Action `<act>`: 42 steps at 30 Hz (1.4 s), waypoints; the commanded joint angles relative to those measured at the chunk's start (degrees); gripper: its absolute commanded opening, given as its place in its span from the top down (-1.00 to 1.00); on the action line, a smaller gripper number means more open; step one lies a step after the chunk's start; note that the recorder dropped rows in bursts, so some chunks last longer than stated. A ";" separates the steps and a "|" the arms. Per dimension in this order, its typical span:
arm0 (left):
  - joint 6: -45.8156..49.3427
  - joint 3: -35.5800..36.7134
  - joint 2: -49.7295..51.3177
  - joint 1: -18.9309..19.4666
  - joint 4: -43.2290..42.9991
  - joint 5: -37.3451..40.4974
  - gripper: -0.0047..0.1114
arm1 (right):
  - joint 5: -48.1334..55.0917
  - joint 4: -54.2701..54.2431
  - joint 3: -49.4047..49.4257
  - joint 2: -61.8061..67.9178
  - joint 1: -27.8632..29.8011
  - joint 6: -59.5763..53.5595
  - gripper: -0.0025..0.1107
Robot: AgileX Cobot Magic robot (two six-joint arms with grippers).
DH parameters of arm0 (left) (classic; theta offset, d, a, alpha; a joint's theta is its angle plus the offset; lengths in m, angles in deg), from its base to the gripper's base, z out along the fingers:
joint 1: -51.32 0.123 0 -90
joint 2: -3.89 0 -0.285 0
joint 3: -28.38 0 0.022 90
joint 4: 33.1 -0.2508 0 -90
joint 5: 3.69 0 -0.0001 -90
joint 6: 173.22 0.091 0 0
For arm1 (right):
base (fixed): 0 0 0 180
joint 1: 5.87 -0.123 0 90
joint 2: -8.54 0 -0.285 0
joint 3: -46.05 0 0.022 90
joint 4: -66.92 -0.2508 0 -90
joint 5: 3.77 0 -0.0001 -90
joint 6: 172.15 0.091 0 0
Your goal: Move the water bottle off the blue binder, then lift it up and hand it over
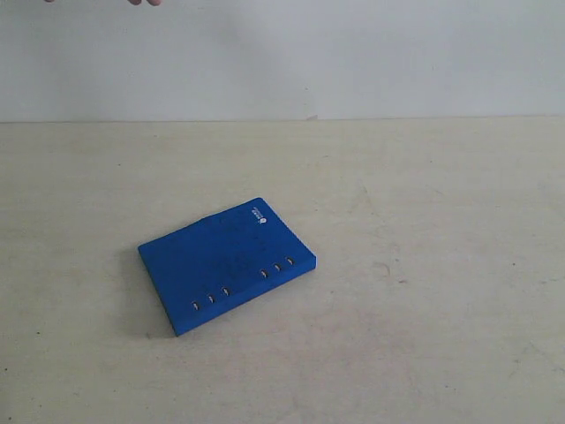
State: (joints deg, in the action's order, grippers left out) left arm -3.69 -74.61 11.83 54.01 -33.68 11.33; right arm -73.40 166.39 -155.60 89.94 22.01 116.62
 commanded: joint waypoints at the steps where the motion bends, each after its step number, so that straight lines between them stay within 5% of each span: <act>1: 0.16 0.21 -0.16 0.07 -0.30 -0.47 0.84 | -0.33 0.47 10.68 -5.65 12.04 1.81 0.96; 11: 6.84 0.21 -0.16 0.07 -4.02 -2.09 0.84 | -0.33 0.47 29.62 -9.89 11.40 10.82 0.96; 13: 7.13 0.21 -0.16 0.07 -2.99 -6.30 0.84 | -0.33 0.47 30.53 -13.12 10.90 9.94 0.96; 18: -10.57 0.21 -0.16 0.07 16.48 -28.86 0.84 | 6.81 0.47 25.95 -24.26 10.90 7.71 0.96; 23: -12.66 0.21 -0.16 0.07 15.62 -38.77 0.84 | 24.89 0.47 18.53 -35.64 10.77 -0.10 0.96; 26: -12.66 0.21 -0.16 0.07 15.62 -33.91 0.84 | 27.48 0.47 18.44 -41.65 7.28 8.44 0.96; 29: -4.67 -1.44 -0.16 0.07 12.58 -22.41 0.84 | 19.36 0.47 22.20 -45.34 2.05 11.16 0.96; 32: 1.91 -8.88 -0.16 0.07 8.97 -10.28 0.84 | 2.37 0.47 28.79 -47.78 -0.74 11.16 0.96; 36: 13.27 -21.41 6.90 0.18 -5.56 3.59 0.84 | -0.33 0.47 42.21 -52.34 -1.14 10.25 0.96; 38: 12.36 -26.66 11.36 0.18 -12.66 9.50 0.84 | -0.33 0.47 47.99 -53.57 -1.14 8.75 0.96; 42: 4.30 -36.78 22.65 0.18 -13.83 29.52 0.84 | -0.33 0.47 60.14 -54.69 -1.49 5.14 0.96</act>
State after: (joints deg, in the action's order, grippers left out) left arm 5.19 -106.08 27.91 54.01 -45.56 26.71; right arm -74.00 166.72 -101.90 36.19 20.90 123.75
